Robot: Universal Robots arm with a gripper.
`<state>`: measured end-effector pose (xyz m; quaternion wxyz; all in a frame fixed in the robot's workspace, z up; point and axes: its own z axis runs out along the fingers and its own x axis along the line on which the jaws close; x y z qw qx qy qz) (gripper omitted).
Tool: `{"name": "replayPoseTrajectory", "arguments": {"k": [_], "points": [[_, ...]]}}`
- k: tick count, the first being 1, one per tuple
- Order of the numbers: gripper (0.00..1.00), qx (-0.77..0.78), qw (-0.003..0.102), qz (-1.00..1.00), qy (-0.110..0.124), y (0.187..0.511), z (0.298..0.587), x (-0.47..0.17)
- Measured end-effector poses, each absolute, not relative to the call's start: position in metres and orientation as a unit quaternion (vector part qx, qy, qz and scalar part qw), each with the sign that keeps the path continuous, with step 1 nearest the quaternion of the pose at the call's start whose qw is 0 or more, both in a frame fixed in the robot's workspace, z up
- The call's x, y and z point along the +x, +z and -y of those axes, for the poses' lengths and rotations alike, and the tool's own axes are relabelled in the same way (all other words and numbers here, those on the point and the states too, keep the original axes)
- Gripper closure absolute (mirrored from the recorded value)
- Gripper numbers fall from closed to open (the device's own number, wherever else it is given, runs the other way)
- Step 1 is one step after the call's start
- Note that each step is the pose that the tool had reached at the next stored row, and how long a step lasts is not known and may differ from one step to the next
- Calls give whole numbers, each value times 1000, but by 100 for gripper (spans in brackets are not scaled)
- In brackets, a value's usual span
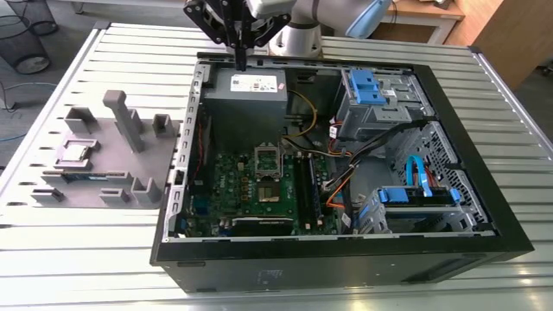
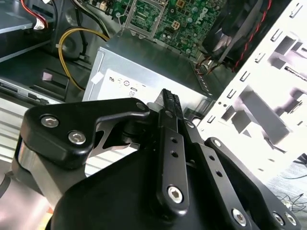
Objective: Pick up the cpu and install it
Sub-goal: 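Reach for the cpu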
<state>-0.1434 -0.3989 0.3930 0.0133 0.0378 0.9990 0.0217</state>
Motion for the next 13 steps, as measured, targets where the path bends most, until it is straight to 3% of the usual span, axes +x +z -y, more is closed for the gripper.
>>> {"name": "replayPoseTrajectory", "arguments": {"k": [13], "points": [[89,38,14,-999,22,392,399,-167]]}}
